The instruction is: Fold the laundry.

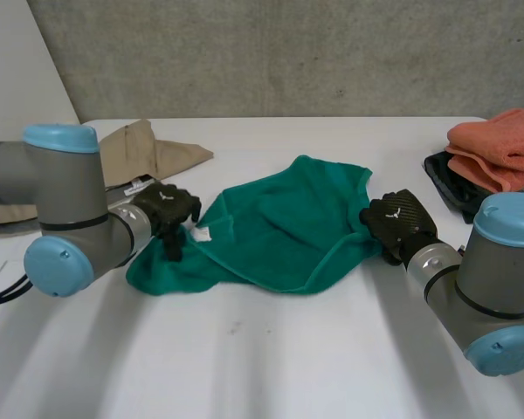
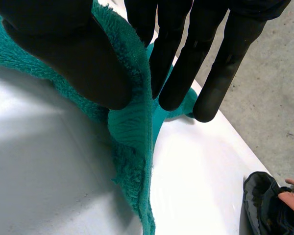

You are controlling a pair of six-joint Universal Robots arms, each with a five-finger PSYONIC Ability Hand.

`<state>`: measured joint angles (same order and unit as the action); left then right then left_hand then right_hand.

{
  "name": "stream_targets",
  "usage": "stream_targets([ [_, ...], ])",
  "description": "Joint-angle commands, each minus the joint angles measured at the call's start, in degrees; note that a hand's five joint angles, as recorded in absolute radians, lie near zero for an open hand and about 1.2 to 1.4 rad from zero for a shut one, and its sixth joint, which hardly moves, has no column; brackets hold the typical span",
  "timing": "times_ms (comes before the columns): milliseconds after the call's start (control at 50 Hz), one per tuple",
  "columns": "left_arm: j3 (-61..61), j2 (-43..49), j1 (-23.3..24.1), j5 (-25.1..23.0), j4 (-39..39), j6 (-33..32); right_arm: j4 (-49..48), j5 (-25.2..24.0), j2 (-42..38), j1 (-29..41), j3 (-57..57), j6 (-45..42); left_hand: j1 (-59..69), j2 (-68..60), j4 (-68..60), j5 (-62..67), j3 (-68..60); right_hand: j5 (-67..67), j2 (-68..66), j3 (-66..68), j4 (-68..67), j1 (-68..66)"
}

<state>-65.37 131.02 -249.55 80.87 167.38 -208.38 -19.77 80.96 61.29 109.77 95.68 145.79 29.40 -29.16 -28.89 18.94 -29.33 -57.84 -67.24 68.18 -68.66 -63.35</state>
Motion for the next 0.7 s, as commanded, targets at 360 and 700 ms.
stream_targets([
  [360,-7.7,-28.6,-2.2,-1.2,0.0,4.2,32.5,-0.2,16.8,-2.4,-19.6,-2.2,50.6,-50.8,-51.1,51.1,-50.7,-12.2,-12.8,11.8,-11.3,-16.7],
  [700,-20.0,-29.2,-3.2,0.5,-2.6,0.3,50.4,-2.5,16.0,-4.0,-21.8,-14.8,50.6,-50.8,-51.1,51.1,-50.7,-12.2,-12.8,11.8,-11.3,-16.7],
])
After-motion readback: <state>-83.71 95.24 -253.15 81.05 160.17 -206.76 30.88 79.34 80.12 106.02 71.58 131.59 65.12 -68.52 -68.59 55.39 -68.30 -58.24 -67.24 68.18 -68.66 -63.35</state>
